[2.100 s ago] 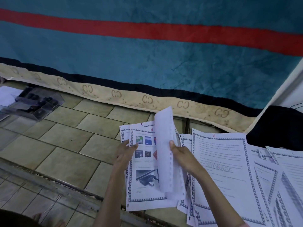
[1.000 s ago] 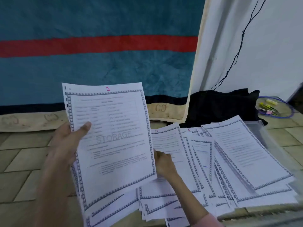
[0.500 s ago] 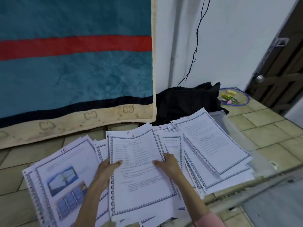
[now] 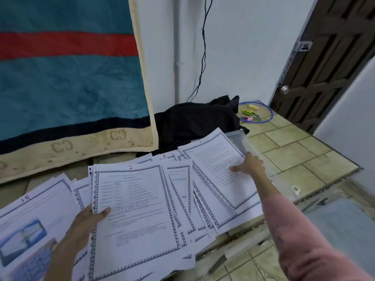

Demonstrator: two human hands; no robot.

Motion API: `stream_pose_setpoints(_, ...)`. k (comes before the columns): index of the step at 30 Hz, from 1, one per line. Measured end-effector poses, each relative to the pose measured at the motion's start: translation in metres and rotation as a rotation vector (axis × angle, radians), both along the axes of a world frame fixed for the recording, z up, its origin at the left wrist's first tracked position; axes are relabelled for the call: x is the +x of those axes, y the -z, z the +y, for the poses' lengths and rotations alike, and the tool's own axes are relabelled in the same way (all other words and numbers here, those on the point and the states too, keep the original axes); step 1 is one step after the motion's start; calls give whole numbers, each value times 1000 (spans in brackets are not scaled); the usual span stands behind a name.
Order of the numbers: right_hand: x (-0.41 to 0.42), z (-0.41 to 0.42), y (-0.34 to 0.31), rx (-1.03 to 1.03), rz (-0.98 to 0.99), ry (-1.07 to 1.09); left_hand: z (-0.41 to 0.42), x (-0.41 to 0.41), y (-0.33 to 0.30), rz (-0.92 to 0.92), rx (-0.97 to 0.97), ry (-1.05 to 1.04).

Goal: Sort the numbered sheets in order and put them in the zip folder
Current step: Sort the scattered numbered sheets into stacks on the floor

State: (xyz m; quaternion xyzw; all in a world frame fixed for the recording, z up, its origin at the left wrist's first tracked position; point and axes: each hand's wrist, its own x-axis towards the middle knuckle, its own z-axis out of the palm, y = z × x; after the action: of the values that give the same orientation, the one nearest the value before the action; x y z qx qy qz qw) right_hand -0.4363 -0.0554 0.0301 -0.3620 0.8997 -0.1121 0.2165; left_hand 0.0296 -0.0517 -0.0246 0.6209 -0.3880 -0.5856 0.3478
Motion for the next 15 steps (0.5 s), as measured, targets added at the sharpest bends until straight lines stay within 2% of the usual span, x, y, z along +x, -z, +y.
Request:
stream_pose_setpoints(6, -9, 3, 17, -7, 139, 1, 0, 0, -2, 31, 34, 10)
stream_pose_setpoints(9, -13, 4, 11, -137, 169, 33, 0, -1, -4, 36, 50, 8)
stream_pose_setpoints(11, -20, 7, 1, -294, 44, 61, 0, 0, -6, 39, 62, 4)
stream_pose_setpoints(15, -44, 16, -26, -540, -270, -24, 0, 0, -8, 66, 88, -5)
